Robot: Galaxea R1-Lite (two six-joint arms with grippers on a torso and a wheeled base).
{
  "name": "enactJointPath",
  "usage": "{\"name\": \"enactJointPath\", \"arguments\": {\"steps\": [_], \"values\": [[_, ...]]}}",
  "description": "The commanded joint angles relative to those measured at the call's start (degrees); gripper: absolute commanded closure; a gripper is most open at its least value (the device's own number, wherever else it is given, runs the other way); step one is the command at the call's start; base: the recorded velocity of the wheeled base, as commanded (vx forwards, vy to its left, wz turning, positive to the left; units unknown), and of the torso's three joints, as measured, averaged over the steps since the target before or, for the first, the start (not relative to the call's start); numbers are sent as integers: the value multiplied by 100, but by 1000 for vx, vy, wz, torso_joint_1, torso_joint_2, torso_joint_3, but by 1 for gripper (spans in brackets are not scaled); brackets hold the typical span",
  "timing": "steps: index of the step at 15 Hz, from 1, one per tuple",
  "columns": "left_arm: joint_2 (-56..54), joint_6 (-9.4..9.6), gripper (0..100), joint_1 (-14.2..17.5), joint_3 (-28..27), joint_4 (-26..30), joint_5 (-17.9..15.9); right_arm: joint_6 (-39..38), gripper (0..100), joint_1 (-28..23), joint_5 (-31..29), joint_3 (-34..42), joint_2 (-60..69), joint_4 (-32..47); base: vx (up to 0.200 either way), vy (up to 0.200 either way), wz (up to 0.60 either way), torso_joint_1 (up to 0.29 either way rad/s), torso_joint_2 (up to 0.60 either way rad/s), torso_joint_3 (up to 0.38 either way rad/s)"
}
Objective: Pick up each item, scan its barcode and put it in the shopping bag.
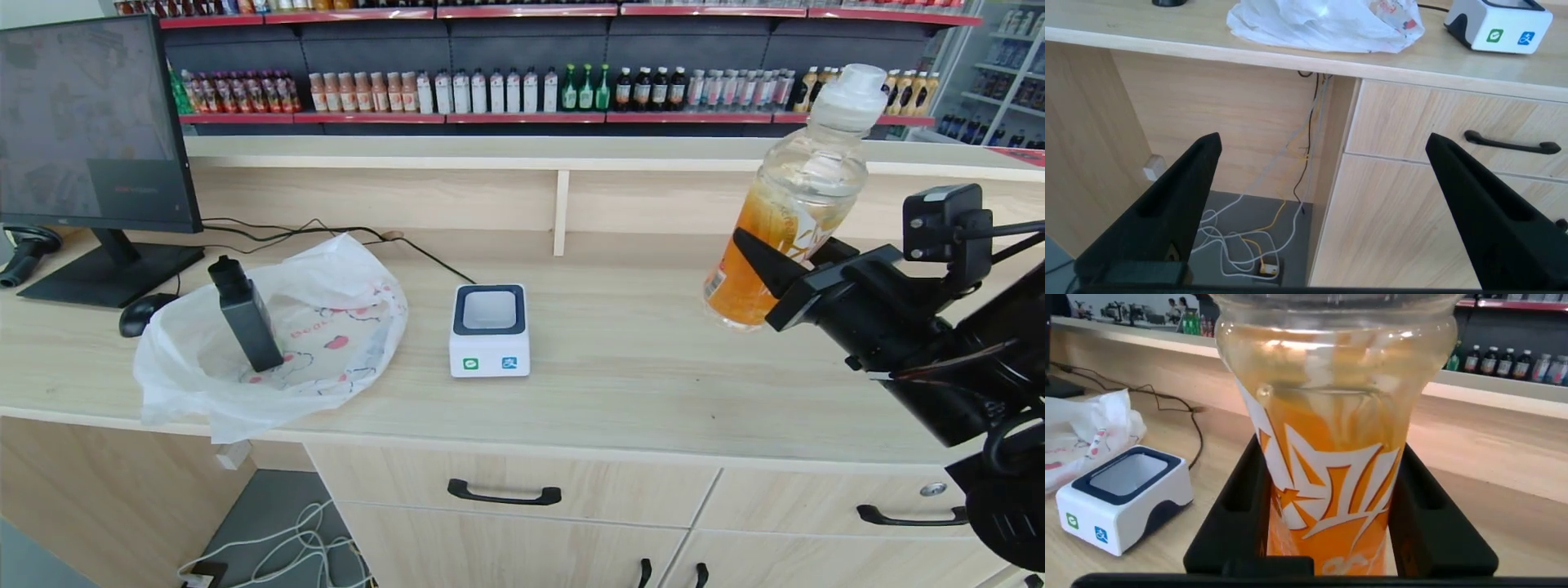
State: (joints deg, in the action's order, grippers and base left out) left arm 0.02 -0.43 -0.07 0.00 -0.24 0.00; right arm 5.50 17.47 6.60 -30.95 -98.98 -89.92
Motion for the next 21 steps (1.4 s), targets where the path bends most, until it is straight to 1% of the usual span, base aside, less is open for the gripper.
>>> {"name": "enactJointPath", "arguments": {"steps": [1,12,15,18,20,21], "values": [[-2,-1,0,-1,0,-2,0,-5,100,11,0,-25,-60,-8,0,200,0,2,2,2],[-2,-1,0,-1,0,-2,0,-102,100,64,0,-60,-60,-8,0,200,0,5,2,3],[-2,-1,0,-1,0,-2,-9,-128,100,55,44,-113,-60,-8,0,0,0,0,0,0],[-2,8,0,-1,0,-2,-9,4,100,37,237,-746,-245,-8,0,0,0,0,0,0],[-2,8,0,-1,0,-2,0,426,100,64,316,-772,-359,-8,0,0,0,0,0,0],[-2,8,0,-1,0,-2,0,786,100,134,527,-798,-517,-8,0,0,0,0,0,0]]}}
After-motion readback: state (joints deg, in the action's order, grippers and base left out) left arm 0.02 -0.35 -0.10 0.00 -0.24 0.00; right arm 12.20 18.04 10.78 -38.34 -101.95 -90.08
